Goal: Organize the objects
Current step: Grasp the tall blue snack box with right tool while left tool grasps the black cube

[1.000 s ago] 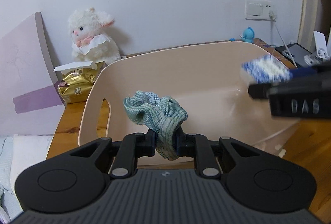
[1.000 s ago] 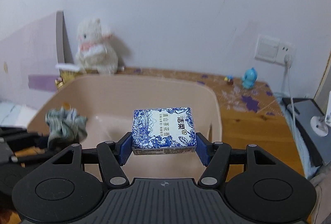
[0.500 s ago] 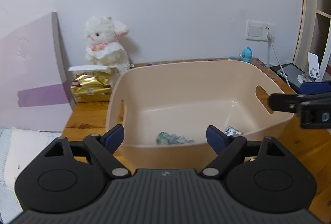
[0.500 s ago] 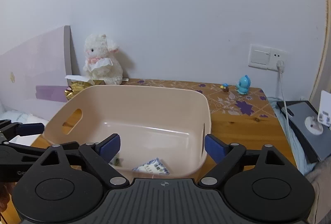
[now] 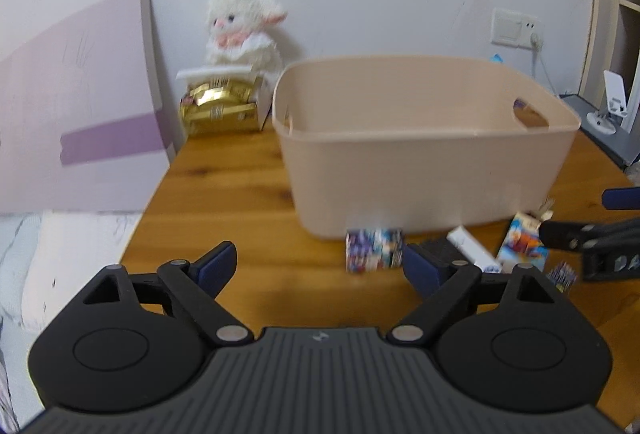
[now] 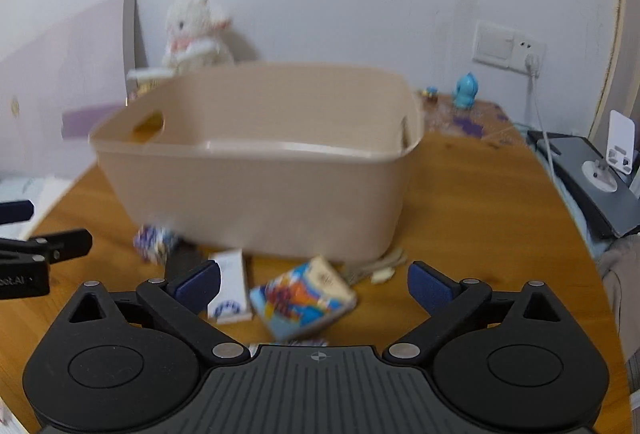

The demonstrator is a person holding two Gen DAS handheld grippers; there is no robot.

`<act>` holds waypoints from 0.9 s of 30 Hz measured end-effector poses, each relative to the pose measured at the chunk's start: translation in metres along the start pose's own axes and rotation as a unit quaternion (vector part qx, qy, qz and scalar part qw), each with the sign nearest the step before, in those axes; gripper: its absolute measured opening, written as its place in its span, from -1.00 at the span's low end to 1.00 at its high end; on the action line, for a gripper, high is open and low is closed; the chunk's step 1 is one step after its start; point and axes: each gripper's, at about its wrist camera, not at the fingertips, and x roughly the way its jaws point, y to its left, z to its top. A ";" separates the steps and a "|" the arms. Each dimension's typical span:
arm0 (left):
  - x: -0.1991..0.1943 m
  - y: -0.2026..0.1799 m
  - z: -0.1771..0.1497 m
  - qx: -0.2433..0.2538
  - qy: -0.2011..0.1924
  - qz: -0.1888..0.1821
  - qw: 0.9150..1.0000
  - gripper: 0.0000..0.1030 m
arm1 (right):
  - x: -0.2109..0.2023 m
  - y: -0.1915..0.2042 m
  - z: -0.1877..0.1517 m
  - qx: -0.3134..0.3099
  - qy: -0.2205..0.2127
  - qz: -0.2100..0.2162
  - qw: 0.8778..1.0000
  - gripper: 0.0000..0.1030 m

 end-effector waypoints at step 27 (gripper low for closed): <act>0.012 -0.009 -0.035 -0.002 0.022 -0.034 0.999 0.76 | -0.008 -0.013 -0.064 -0.044 0.072 -0.031 0.996 0.86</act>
